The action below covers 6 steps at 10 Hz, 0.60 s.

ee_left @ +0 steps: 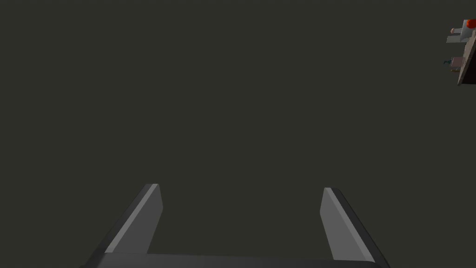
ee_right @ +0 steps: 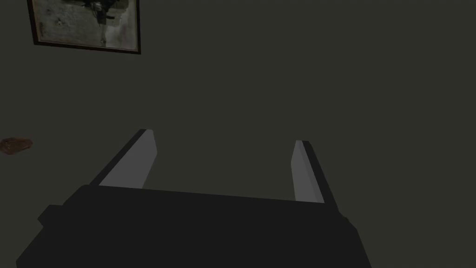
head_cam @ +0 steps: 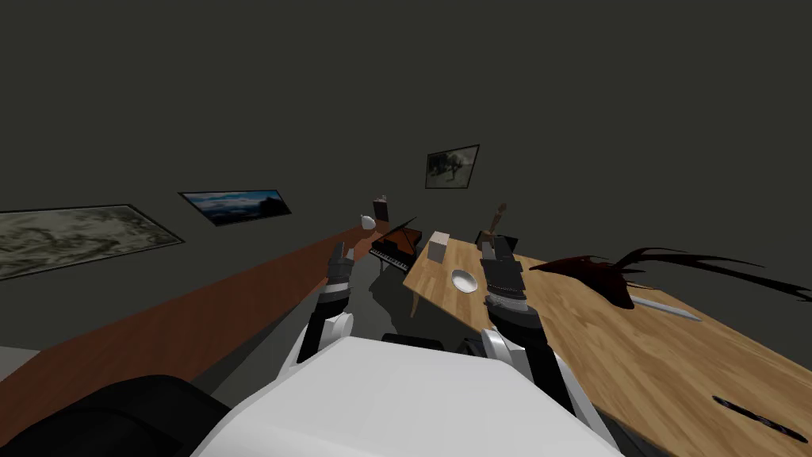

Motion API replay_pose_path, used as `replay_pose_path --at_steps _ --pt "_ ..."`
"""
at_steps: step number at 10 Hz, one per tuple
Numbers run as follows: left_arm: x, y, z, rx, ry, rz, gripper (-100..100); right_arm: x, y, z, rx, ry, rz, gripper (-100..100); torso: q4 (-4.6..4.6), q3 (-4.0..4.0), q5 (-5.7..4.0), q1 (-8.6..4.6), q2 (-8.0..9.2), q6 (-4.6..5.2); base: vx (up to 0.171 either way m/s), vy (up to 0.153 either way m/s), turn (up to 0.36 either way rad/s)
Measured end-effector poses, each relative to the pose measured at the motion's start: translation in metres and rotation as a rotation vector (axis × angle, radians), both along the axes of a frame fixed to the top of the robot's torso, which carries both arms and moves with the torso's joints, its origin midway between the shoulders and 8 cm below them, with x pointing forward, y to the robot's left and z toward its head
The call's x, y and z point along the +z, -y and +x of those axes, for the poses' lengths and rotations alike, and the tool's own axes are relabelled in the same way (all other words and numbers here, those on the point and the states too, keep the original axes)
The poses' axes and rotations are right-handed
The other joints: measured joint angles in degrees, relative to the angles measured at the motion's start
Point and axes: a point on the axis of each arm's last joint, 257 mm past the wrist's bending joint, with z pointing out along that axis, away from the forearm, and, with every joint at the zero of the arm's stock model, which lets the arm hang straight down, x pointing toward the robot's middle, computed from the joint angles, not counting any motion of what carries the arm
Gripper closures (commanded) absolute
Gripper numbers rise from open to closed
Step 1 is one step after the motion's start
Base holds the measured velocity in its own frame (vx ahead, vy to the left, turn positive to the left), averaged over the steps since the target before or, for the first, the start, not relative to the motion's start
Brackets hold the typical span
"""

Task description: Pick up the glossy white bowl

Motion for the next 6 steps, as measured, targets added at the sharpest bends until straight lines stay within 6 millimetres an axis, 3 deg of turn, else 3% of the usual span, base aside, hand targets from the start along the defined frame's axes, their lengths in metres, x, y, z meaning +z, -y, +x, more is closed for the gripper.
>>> replay_pose_path --at_steps 6 --pt "0.0 0.0 0.0 0.0 0.0 0.0 0 -0.045 -0.025 0.024 0.098 -0.116 -0.117 -100 0.03 0.07 -0.02 -0.09 0.12 -0.02 -0.028 -0.018 0.149"
